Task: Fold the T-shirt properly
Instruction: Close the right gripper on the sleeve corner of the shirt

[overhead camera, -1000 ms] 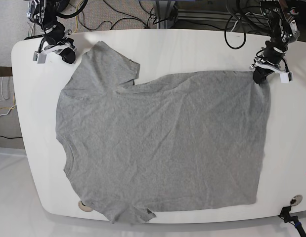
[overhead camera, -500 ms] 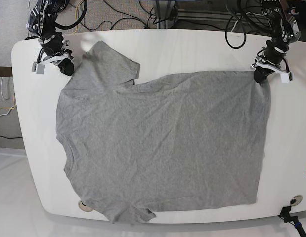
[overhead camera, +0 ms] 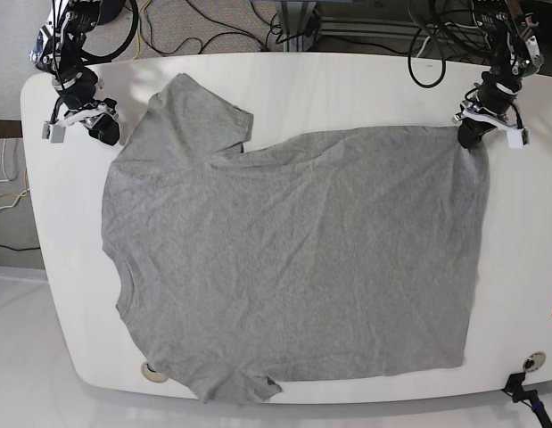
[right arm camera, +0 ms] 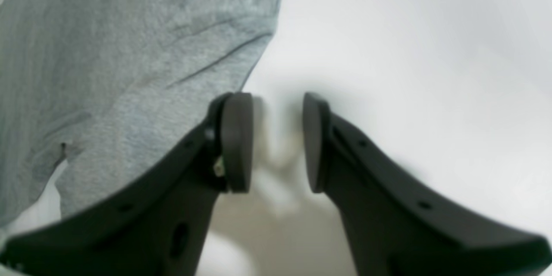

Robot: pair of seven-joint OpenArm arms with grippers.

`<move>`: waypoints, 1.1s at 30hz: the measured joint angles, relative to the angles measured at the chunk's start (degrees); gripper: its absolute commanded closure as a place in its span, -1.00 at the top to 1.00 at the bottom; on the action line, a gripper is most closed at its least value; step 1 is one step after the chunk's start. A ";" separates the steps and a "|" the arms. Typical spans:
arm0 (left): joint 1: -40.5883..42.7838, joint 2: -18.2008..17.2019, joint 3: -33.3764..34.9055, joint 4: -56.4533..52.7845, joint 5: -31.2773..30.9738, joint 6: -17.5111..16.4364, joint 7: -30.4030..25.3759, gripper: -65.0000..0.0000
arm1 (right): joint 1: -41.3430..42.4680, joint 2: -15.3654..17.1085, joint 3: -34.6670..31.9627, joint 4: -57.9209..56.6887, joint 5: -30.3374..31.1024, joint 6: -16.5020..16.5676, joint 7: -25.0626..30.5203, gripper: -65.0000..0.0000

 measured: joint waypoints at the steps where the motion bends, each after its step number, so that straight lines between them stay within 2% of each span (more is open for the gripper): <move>1: 0.02 0.00 0.00 0.02 -0.02 0.00 -0.02 -1.00 | 0.26 0.33 0.00 -0.48 0.22 0.02 0.07 -0.30; 5: 0.09 -0.13 0.02 0.11 0.00 0.00 0.22 -1.00 | 1.25 1.01 0.22 -2.69 1.11 0.46 0.28 -0.32; 6: 0.09 0.17 0.02 0.22 0.17 -0.63 -0.70 -1.00 | 1.40 0.70 0.02 -2.14 1.68 1.09 2.14 -0.32; 22: -0.42 0.48 0.13 0.39 0.26 -0.85 -0.96 -1.00 | 4.85 0.55 -1.14 -3.80 0.46 1.27 1.66 -0.29; 25: -0.66 0.50 0.13 0.46 0.68 -0.83 -0.87 -1.00 | 6.58 0.50 -2.03 -4.24 -0.31 1.14 1.60 -0.43; 30: -0.68 0.46 0.13 0.44 0.66 -0.83 -0.68 -1.00 | 9.29 0.09 -3.30 -5.20 -2.47 0.90 1.01 -1.00; 33: -0.68 0.33 0.13 0.37 0.63 -0.85 -0.52 -1.00 | 9.40 -0.11 -3.28 -5.38 -2.45 0.22 1.07 -1.00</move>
